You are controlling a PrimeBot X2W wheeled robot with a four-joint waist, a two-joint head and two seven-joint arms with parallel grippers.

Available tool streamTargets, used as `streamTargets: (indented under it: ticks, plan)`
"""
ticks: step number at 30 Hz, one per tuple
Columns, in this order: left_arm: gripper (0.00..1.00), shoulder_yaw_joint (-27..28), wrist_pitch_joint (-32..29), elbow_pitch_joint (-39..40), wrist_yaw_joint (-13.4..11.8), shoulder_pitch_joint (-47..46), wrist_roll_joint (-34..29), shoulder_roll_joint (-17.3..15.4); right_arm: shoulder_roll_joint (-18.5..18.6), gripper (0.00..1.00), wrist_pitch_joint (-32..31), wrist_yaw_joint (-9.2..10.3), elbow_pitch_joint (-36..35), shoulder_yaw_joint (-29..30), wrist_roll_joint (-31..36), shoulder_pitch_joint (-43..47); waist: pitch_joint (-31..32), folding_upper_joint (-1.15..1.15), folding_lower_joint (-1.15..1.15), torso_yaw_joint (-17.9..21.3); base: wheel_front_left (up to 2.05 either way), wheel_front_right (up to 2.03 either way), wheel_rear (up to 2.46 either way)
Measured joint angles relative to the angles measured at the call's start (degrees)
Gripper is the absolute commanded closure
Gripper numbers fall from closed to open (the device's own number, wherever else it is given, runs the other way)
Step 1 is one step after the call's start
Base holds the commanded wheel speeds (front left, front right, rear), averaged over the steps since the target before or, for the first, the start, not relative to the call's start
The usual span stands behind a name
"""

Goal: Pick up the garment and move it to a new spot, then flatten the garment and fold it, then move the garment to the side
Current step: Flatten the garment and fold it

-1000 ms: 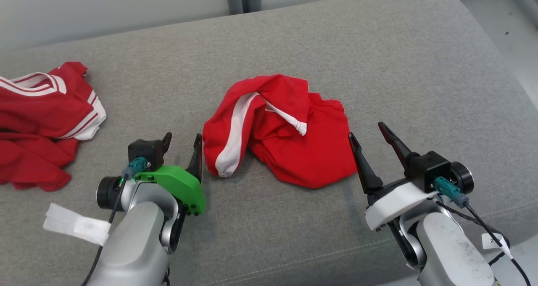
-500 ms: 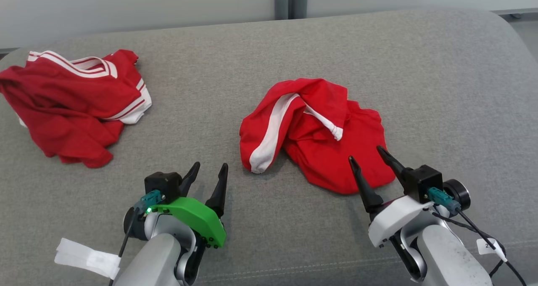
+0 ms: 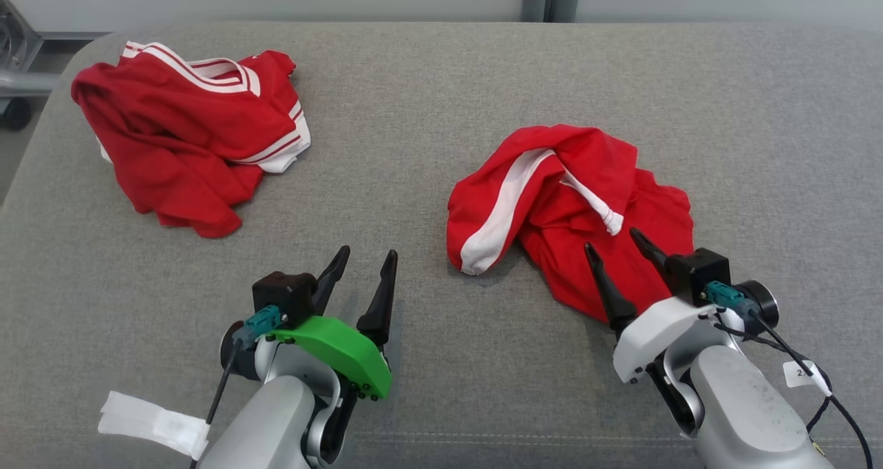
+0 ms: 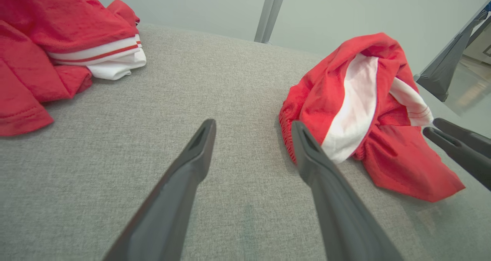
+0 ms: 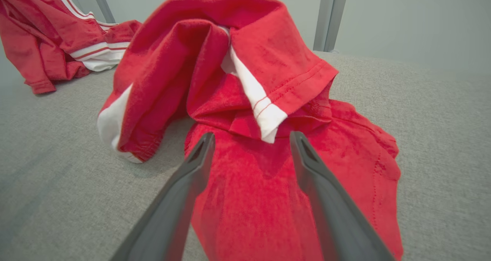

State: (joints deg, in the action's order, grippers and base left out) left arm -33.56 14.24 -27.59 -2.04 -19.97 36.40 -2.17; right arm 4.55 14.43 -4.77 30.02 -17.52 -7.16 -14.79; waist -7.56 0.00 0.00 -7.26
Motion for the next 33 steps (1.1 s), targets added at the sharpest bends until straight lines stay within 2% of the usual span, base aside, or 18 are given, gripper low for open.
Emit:
streamTargets:
  ticks: [8, 9, 12, 13, 14, 16, 18, 19, 20, 21, 27, 33]
  plan:
    - [0.00, 0.2, 0.0, 2.9, -1.1, 1.3, -1.4, 0.0, 0.0, 0.00, 0.0, -0.02, 3.2, 1.2, -0.5, -2.6, -1.2, 0.00, 0.00, -1.9, 0.00, 0.00, 0.00]
    - [0.00, 0.2, 0.0, 3.1, -1.2, 1.3, -1.5, 0.0, 0.0, 0.04, 0.0, -0.03, 3.3, 1.2, -0.5, -3.0, -1.3, 0.00, 0.00, -2.1, 0.00, 0.00, 0.00]
    - [0.00, 0.7, 0.0, 3.9, -1.6, 1.8, -1.9, 0.0, 0.0, 0.39, 0.0, -0.25, 4.0, 1.1, -0.5, -4.1, -1.6, 0.00, 0.00, -2.3, 0.00, 0.00, 0.00]
    - [0.00, 0.8, 0.0, 4.1, -1.6, 2.1, -1.9, 0.0, 0.0, 0.39, 0.0, -0.25, 4.1, 1.1, -0.5, -4.3, -1.6, 0.00, 0.00, -2.4, 0.00, 0.00, 0.00]
    - [0.00, 0.8, 0.0, 4.2, -1.8, 2.4, -1.9, 0.0, 0.0, 0.51, 0.0, -0.26, 4.2, 1.0, -0.5, -4.6, -1.6, 0.00, 0.00, -2.4, 0.00, 0.00, 0.00]
    - [0.00, 0.9, 0.0, 4.4, -2.0, 2.9, -1.9, 0.0, 0.0, 0.59, 0.0, -0.26, 4.2, 0.9, -0.4, -4.9, -1.7, 0.00, 0.00, -2.4, 0.00, 0.00, 0.00]
    - [0.00, 1.1, 0.0, 4.8, -2.1, 3.4, -2.2, 0.0, 0.0, 0.72, 0.0, -0.27, 4.2, 0.7, -0.4, -5.1, -1.7, 0.00, 0.00, -2.2, 0.00, 0.00, 0.00]
    - [0.00, 1.3, 0.0, 5.1, -2.1, 3.6, -2.3, 0.0, 0.0, 0.80, 0.0, -0.45, 4.1, 0.5, -0.4, -5.2, -1.6, 0.00, 0.00, -2.1, 0.00, 0.00, 0.00]
    - [0.00, 1.4, 0.0, 5.4, -2.1, 3.9, -2.3, -0.1, -0.1, 0.93, 0.0, -0.71, 3.9, 0.5, -0.4, -5.2, -1.6, 0.00, 0.00, -1.9, 0.00, 0.00, 0.00]
    - [0.00, 1.4, 0.0, 5.6, -2.2, 4.1, -2.4, -0.1, -0.2, 1.00, 0.0, -0.71, 3.6, 0.4, -0.4, -5.2, -1.5, 0.00, 0.00, -1.7, 0.00, 0.00, 0.00]
    - [0.00, -0.5, 0.0, 7.0, -1.9, 6.0, -0.5, -0.1, -0.2, 1.00, 0.0, -0.76, 0.7, 0.6, -0.4, -5.2, -1.1, 0.00, 0.00, -0.1, 0.00, 0.00, 0.00]
    - [0.00, -4.6, -0.8, 7.6, 0.5, 8.2, 5.9, -0.3, -0.2, 1.00, 0.0, -0.77, -1.1, 1.1, -0.4, -5.2, -0.6, 0.00, 0.00, 2.1, 0.00, 0.00, 0.00]
